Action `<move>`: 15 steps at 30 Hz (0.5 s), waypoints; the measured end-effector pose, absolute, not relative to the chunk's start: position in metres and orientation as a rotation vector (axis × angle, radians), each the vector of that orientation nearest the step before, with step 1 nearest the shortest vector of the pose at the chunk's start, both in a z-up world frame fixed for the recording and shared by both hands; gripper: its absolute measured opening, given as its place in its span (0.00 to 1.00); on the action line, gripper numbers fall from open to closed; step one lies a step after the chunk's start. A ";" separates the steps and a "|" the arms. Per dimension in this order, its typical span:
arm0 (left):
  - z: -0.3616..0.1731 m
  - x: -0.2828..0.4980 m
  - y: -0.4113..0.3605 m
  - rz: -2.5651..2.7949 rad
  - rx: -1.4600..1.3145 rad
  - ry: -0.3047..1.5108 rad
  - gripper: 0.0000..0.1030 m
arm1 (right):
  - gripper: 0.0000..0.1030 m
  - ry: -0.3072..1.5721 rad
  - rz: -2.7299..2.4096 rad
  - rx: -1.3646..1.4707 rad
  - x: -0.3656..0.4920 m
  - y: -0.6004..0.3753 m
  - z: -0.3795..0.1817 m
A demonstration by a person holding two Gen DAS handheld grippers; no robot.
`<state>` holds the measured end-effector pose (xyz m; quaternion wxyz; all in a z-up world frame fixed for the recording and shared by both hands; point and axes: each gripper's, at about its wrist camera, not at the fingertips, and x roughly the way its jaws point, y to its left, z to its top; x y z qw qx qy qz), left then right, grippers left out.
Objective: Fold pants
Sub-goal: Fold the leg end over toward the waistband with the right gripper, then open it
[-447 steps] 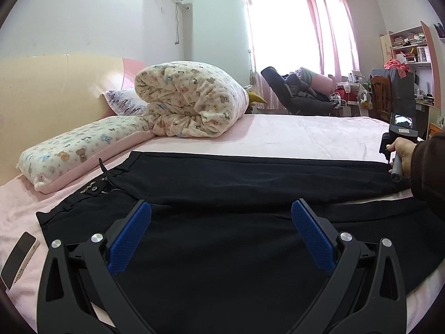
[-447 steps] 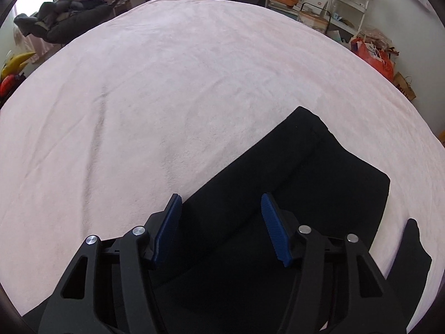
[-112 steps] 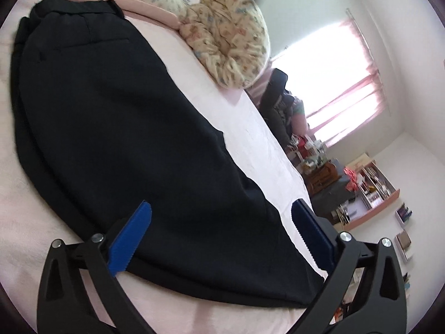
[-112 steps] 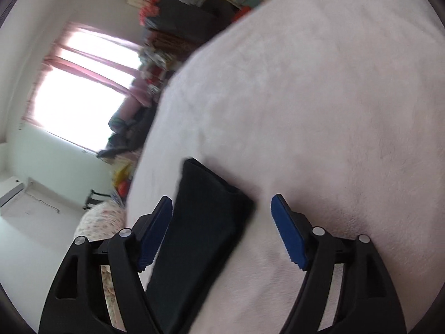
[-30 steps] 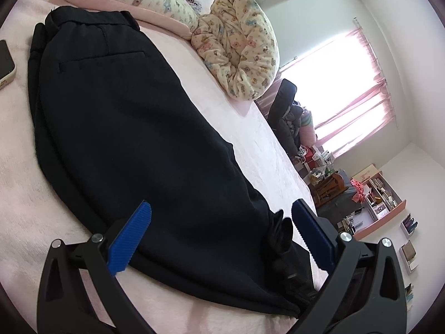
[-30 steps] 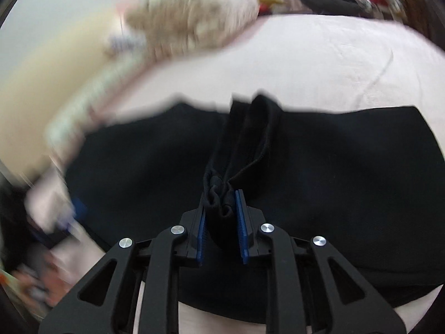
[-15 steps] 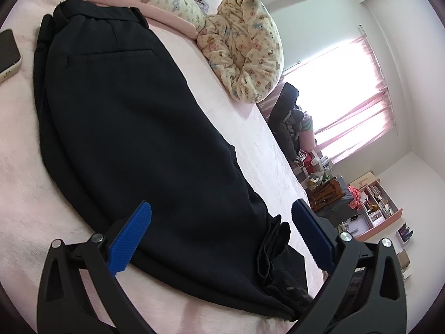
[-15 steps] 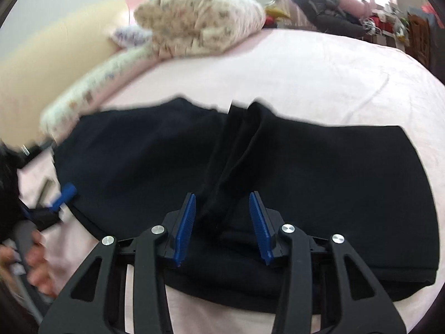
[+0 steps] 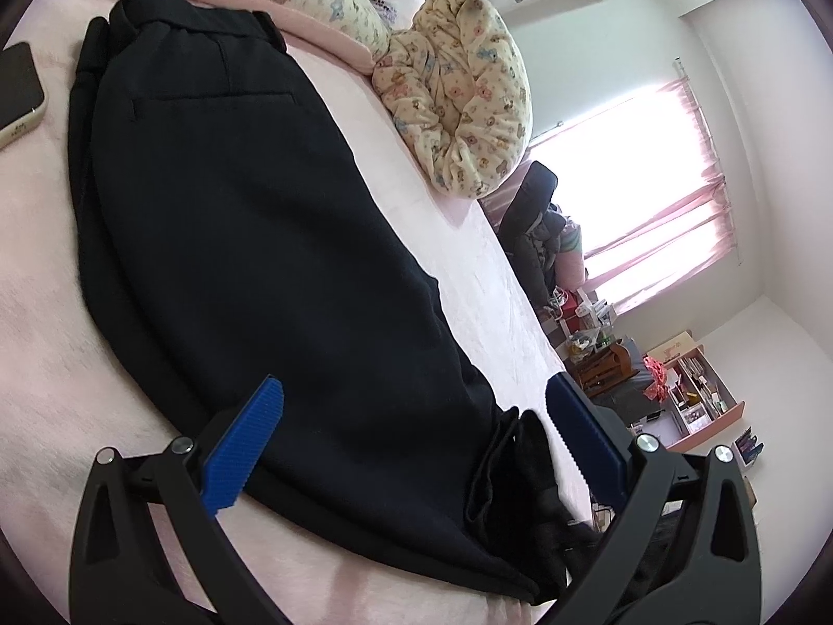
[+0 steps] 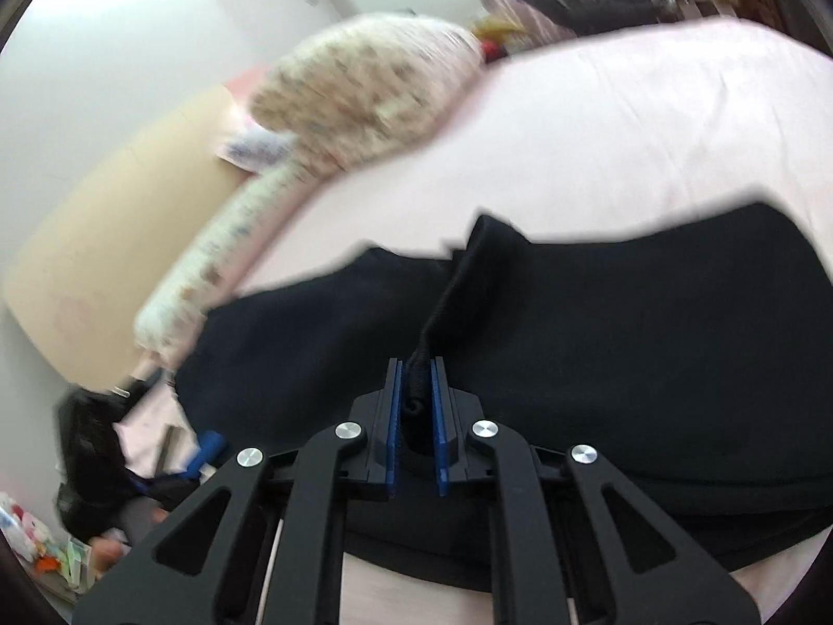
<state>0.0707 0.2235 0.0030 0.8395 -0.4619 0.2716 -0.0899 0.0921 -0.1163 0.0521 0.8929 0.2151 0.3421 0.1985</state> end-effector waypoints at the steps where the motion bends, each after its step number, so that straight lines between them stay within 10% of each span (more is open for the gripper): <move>1: 0.002 0.071 0.224 -0.190 -0.979 0.577 0.98 | 0.11 0.698 0.423 0.424 0.092 -0.108 0.061; 7: 0.000 0.072 0.225 -0.182 -0.988 0.588 0.98 | 0.15 0.882 0.321 0.123 0.111 -0.050 0.024; 12: 0.000 0.071 0.228 -0.182 -0.999 0.586 0.98 | 0.51 0.858 0.367 0.086 0.098 -0.043 0.030; 15: 0.000 0.069 0.230 -0.179 -1.010 0.573 0.98 | 0.52 0.762 0.428 0.155 0.085 -0.052 0.049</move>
